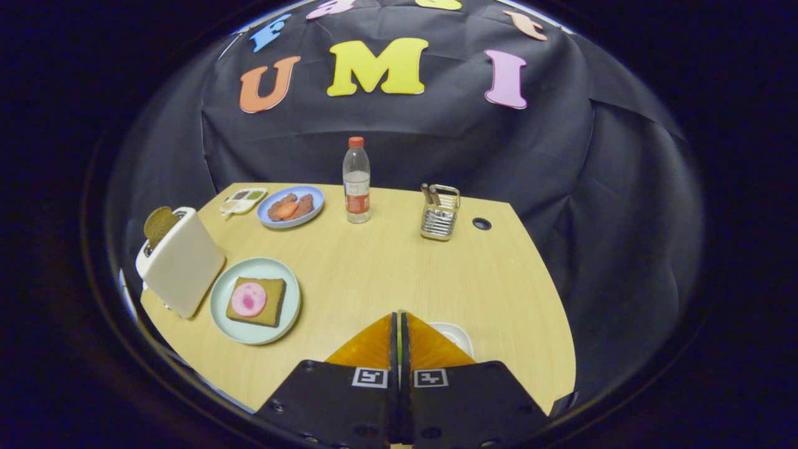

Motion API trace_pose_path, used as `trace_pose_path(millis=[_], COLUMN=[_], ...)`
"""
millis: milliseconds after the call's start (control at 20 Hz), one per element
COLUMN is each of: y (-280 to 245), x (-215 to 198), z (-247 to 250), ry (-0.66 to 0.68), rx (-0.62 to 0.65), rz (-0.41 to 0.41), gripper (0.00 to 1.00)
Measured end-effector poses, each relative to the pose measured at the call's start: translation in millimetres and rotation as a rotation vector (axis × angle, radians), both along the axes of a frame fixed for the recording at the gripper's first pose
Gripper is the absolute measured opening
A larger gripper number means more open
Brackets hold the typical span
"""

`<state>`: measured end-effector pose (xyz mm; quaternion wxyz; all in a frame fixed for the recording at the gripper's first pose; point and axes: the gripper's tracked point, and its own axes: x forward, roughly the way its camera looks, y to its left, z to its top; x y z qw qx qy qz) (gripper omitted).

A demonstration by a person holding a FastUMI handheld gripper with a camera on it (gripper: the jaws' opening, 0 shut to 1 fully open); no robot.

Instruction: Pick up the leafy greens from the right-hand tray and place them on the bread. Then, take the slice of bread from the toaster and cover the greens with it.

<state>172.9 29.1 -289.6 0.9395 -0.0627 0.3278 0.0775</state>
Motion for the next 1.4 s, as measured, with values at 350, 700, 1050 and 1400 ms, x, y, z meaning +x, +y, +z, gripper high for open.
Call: trace_pose_path(millis=[350, 700, 1050, 1400], y=[-34, -85, -92, -76], x=[18, 53, 86, 107], z=[-34, -72, -106, -125], ry=[0.056, 0.147, 0.226, 0.290], rx=[-0.035, -0.049, -0.002, 0.050], rz=[-0.086, -0.100, -0.031, 0.090], gripper=[0.01, 0.11, 0.55, 0.69])
